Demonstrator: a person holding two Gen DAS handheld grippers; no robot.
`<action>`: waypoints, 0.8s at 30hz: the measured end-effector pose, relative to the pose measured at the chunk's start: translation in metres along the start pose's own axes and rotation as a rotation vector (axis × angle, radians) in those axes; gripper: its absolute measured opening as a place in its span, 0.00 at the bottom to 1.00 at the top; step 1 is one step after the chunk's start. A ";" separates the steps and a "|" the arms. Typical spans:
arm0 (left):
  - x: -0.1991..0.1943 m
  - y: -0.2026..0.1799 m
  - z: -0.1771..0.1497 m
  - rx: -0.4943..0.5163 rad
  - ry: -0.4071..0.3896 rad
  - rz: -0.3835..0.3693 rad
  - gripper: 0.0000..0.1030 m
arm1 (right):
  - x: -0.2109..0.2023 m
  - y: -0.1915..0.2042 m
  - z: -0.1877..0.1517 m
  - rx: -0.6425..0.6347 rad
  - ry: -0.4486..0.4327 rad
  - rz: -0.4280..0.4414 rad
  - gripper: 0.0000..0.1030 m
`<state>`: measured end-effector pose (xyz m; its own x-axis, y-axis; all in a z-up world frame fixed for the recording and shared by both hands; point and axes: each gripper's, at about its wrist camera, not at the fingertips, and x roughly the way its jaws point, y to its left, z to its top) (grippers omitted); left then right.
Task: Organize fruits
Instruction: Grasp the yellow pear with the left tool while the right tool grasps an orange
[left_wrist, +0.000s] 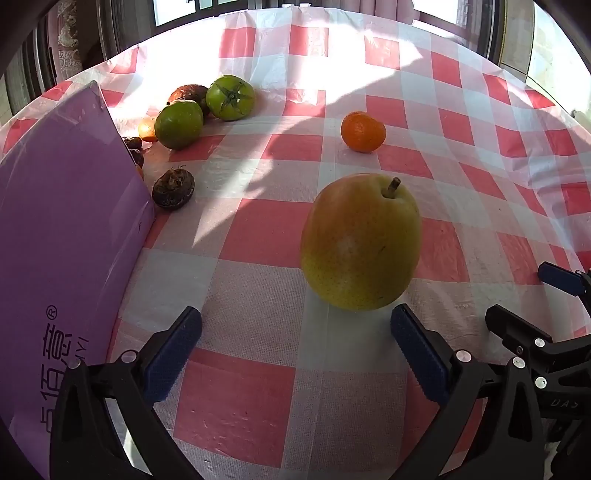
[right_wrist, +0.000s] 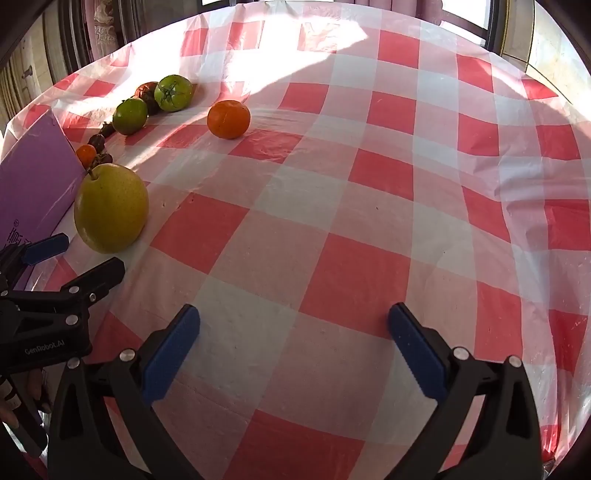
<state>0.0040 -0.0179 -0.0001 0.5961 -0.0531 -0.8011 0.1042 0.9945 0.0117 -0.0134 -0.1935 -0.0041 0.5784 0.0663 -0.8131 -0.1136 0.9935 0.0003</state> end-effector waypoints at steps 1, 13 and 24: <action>0.001 -0.001 0.002 -0.001 0.001 0.001 0.96 | 0.001 -0.001 0.002 -0.003 0.010 0.002 0.99; 0.018 -0.018 0.031 0.099 -0.009 -0.006 0.94 | 0.021 -0.031 0.050 0.135 0.102 0.021 0.91; 0.011 -0.028 0.035 0.211 0.013 -0.128 0.55 | 0.090 0.024 0.159 0.036 0.173 0.198 0.81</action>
<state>0.0358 -0.0493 0.0116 0.5571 -0.1743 -0.8119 0.3428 0.9388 0.0336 0.1638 -0.1487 0.0152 0.4004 0.2459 -0.8827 -0.1803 0.9656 0.1872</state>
